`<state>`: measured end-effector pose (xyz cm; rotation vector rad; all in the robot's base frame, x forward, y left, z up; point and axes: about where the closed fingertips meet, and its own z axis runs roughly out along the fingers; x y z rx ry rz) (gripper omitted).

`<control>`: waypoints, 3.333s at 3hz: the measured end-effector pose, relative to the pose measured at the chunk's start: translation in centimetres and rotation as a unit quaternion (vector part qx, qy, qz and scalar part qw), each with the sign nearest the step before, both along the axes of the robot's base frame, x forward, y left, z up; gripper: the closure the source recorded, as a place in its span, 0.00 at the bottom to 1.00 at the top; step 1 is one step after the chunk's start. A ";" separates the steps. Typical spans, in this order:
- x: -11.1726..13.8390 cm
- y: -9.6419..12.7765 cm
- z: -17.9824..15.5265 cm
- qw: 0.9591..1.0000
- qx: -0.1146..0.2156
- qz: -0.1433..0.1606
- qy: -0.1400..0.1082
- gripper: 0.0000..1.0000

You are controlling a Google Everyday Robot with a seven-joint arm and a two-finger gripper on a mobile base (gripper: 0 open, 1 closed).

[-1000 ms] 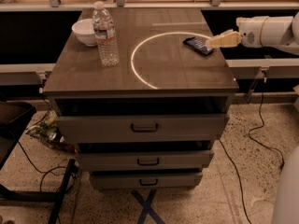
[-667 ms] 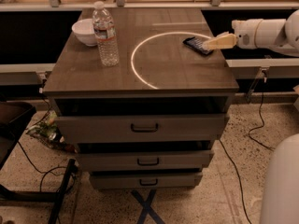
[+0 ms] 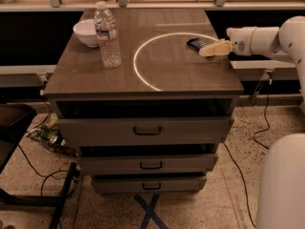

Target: Move rxbar blueberry near water bottle

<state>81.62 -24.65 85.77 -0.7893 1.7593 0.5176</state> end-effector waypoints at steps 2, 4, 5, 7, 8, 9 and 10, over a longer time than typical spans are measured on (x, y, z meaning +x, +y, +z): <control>0.6 2.5 -2.6 0.999 0.016 0.026 0.018 0.00; 0.8 3.5 -4.2 0.999 0.024 0.029 0.034 0.38; 0.8 3.5 -3.5 0.999 0.024 0.029 0.034 0.62; 0.8 3.5 -2.9 0.999 0.024 0.029 0.034 1.00; 0.8 3.5 -2.9 0.999 0.024 0.029 0.034 1.00; 0.8 3.5 -2.9 0.999 0.024 0.030 0.034 1.00; 0.8 3.5 -2.9 0.999 0.024 0.030 0.034 1.00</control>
Offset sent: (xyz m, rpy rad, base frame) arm 0.0078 0.0277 -0.0367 0.0488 0.0532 0.0634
